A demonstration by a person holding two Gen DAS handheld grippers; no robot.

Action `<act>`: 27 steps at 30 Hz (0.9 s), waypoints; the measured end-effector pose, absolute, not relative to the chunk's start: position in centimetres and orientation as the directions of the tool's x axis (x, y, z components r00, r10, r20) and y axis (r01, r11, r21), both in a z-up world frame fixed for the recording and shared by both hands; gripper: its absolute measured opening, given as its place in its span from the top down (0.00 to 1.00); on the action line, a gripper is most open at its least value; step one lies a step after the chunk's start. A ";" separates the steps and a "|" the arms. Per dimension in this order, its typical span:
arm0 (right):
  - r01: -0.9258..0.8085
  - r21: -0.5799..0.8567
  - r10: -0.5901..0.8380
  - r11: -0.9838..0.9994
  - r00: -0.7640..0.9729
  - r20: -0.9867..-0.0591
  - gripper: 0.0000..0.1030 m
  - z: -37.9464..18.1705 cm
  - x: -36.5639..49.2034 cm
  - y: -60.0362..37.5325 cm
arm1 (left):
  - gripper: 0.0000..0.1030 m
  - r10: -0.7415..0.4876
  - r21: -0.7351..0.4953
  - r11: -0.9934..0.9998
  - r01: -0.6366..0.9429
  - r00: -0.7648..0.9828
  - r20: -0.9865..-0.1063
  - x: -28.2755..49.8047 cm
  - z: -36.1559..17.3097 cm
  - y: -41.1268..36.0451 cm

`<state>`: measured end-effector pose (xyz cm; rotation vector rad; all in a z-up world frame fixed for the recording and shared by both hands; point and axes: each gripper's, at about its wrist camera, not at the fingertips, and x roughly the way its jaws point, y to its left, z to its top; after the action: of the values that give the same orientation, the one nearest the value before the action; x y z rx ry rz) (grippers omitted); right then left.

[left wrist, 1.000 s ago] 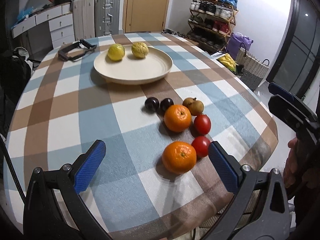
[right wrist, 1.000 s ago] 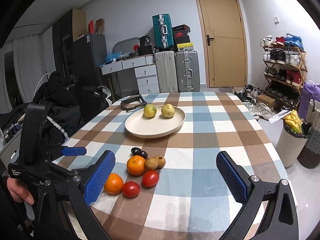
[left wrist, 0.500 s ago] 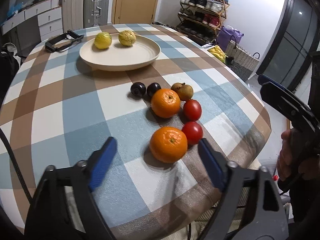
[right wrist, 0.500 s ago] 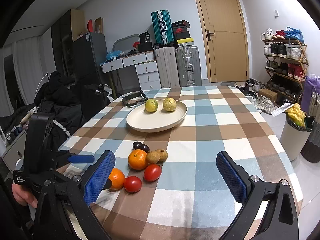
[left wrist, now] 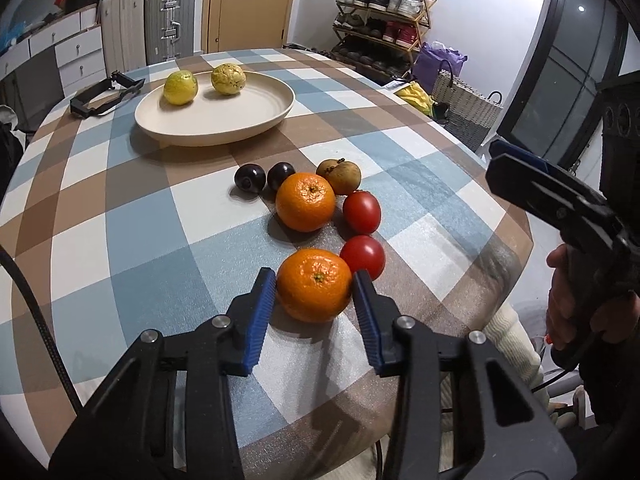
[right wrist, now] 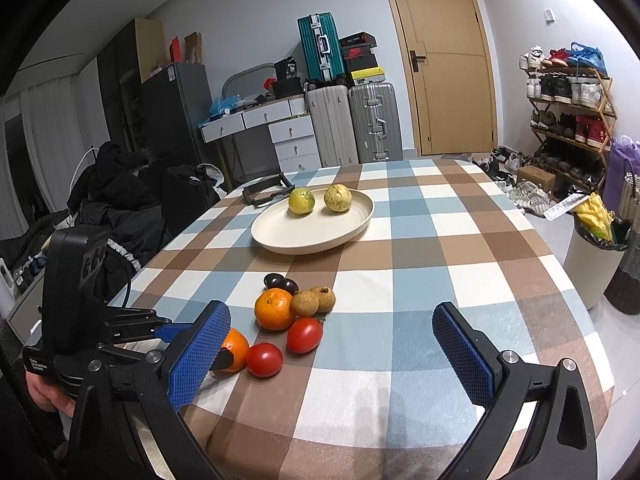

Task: Organize fruits
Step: 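Grasp the orange with the left gripper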

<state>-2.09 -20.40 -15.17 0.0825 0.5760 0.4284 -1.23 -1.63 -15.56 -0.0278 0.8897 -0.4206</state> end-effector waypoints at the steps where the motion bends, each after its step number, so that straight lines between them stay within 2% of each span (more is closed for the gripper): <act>1: -0.370 0.193 0.415 0.909 0.752 -0.512 0.00 -15.2 -2.1 -20.4 | 0.64 -0.370 -0.201 0.918 0.342 0.554 -0.746 -1.3 -15.6 -1.5; 10: -0.399 0.277 0.484 0.874 0.658 -0.577 0.00 -17.1 -1.3 -19.0 | 0.67 -0.363 -0.207 0.925 0.318 0.583 -0.727 -1.7 -14.9 0.3; 12: -0.400 0.290 0.492 0.869 0.640 -0.590 0.00 -17.8 -1.2 -18.5 | 0.73 -0.366 -0.217 0.926 0.310 0.594 -0.716 -1.8 -14.6 1.0; 14: -0.405 0.298 0.499 0.865 0.622 -0.603 0.00 -18.4 -1.1 -17.8 | 0.75 -0.363 -0.221 0.928 0.299 0.607 -0.707 -1.9 -14.2 1.6; 22: -0.423 0.288 0.501 0.859 0.580 -0.642 0.00 -20.0 -0.8 -15.8 | 0.73 -0.420 -0.295 0.907 0.301 0.581 -0.697 -1.9 -14.7 2.7; 24: -0.423 0.287 0.500 0.860 0.578 -0.645 0.00 -20.1 -0.7 -15.6 | 0.68 -0.424 -0.299 0.905 0.303 0.574 -0.701 -1.9 -14.8 2.7; 27: -0.425 0.278 0.494 0.862 0.578 -0.649 0.00 -20.1 -0.7 -15.5 | 0.65 -0.444 -0.326 0.895 0.303 0.553 -0.705 -1.8 -15.1 2.6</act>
<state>-0.70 -15.53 -20.13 0.0957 0.7889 0.5385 -1.81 2.59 -15.11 -0.1736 0.8809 -0.4441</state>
